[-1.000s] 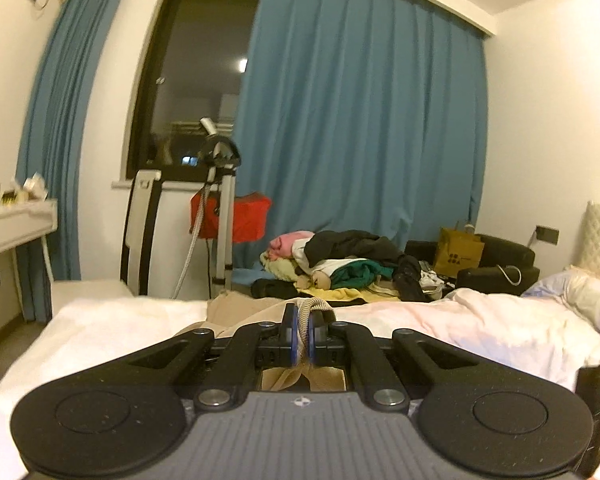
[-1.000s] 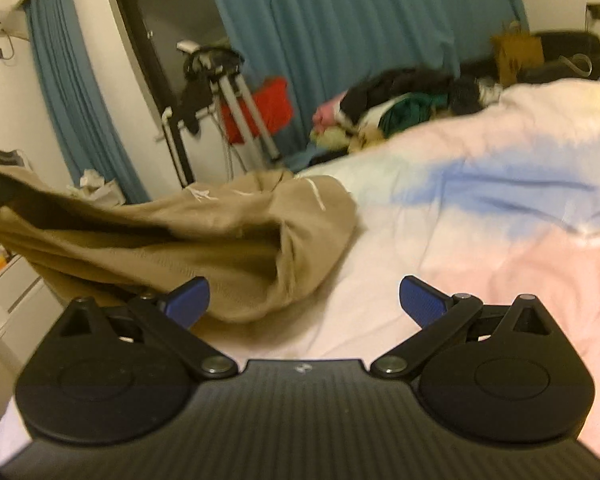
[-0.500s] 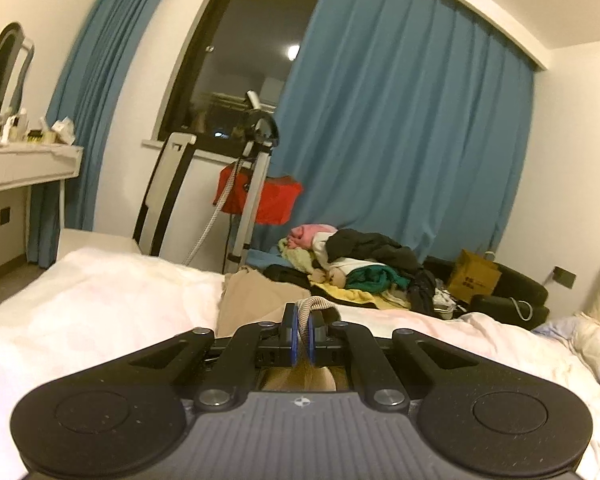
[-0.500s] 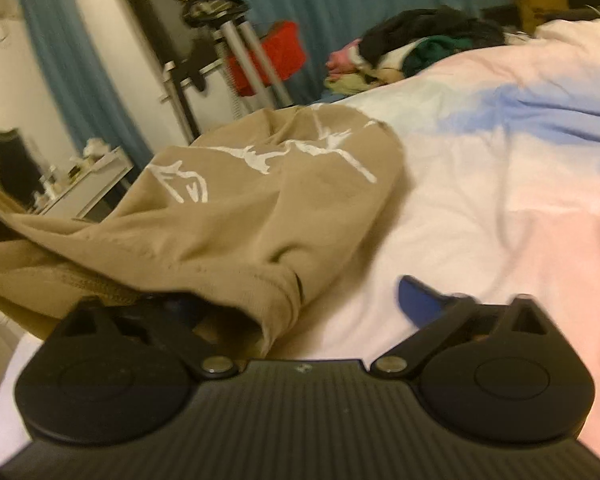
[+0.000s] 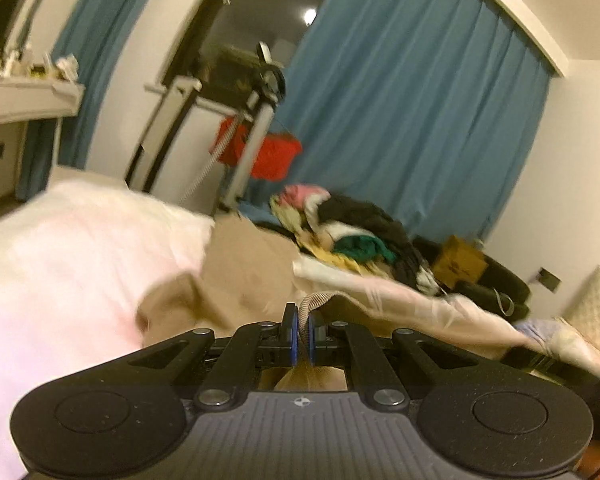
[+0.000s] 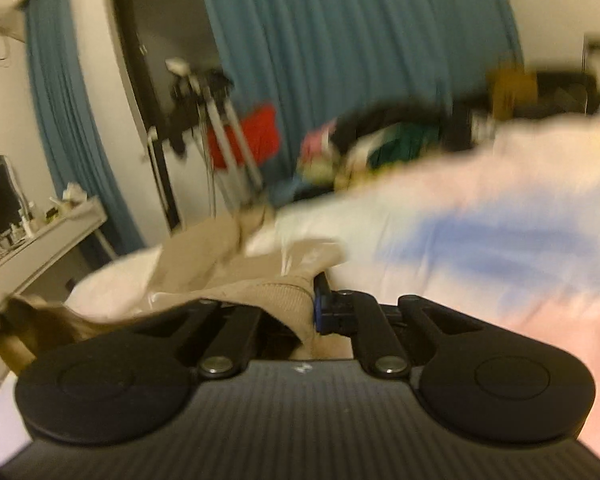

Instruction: Fold clothes

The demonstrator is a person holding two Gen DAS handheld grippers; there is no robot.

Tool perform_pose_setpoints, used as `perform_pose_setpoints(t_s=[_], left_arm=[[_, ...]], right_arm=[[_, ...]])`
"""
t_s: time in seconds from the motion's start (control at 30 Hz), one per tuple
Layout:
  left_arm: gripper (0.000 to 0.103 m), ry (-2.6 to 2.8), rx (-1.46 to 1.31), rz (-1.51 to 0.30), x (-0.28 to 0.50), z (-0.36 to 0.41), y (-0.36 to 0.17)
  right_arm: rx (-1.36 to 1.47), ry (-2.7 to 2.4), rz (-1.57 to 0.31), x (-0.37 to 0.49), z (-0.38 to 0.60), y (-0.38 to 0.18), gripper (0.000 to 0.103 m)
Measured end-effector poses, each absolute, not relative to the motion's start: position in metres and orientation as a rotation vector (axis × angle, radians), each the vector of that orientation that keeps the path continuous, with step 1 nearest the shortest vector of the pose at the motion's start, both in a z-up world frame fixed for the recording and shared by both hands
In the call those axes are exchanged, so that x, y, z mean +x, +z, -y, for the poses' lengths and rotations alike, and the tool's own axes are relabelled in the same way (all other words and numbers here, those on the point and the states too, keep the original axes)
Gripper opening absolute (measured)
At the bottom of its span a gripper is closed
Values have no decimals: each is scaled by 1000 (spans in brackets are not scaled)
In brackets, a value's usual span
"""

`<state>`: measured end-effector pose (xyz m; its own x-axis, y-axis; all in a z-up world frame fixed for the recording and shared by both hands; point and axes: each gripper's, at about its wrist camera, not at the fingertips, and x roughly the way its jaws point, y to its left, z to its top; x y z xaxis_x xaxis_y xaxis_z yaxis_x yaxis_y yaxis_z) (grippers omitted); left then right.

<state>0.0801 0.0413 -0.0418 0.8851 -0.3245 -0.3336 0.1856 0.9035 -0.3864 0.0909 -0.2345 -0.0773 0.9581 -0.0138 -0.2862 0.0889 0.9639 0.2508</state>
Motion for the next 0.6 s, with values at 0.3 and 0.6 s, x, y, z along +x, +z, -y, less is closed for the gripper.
perform_pose_setpoints(t_s=[0.3,0.6], left_arm=[[8,-361,-149,-670,56,-6,-74],[64,-363,99,-662,33,21,-66]], right_arm=[[149,-8,-334,48,245,-49,8],[182,51,-350,52,237,-59,8]])
